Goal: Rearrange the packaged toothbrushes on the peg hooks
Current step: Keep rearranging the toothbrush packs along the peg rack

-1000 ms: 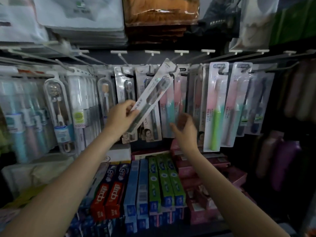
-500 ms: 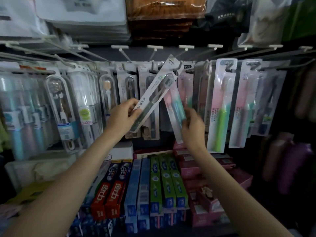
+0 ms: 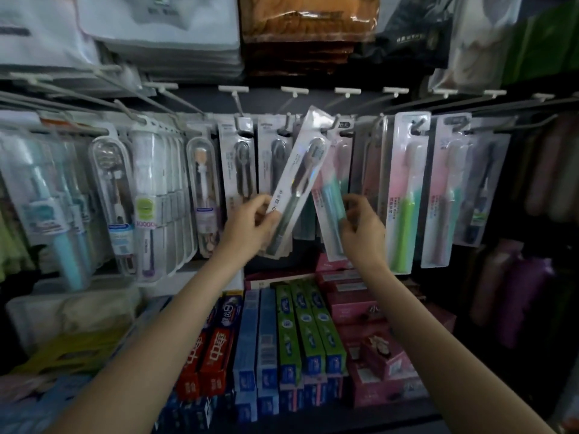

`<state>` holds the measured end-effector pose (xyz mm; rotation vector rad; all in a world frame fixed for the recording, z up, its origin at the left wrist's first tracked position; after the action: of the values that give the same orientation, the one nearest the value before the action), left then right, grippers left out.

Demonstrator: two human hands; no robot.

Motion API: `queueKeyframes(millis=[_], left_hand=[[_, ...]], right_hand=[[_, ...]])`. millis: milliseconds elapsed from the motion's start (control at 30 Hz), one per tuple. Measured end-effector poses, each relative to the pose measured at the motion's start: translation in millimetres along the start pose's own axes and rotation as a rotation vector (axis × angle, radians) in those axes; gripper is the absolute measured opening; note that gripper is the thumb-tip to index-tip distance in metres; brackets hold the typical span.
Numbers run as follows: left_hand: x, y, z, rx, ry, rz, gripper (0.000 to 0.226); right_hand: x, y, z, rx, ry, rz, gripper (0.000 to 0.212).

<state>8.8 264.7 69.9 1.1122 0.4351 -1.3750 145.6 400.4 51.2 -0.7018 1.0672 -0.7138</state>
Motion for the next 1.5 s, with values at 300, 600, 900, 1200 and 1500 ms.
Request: queueKeyframes(millis=[300, 600, 900, 1200, 1500], left_hand=[[63, -37, -6, -0.054, -0.146, 0.197, 0.022], [60, -16, 60, -0.345, 0.273, 0.032, 0.025], [77, -34, 122, -0.472, 0.478, 0.184, 0.055], [85, -56, 144, -0.442, 0.413, 0.117, 0.041], [87, -48, 131, -0.431, 0.414, 0.076, 0.038]], right_hand=[[1, 5, -28, -0.053, -0.022, -0.148, 0.039], [42, -61, -29, -0.226, 0.281, 0.321, 0.026], [49, -107, -155, -0.076, -0.345, 0.272, 0.058], [33, -109, -188, -0.115, -0.226, 0.061, 0.031], [59, -110, -130, -0.215, -0.324, 0.196, 0.034]])
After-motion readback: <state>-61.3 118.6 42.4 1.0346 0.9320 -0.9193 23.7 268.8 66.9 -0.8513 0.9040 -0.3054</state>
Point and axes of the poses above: each hand's wrist, its own x-axis away from the middle knuckle, its own z-axis out of the back of the hand, y = z × x, the point moved 5 cm from there along -x, towards the middle knuckle, and after that the axes turned 10 degrees about -z, right-handed, at the moved point
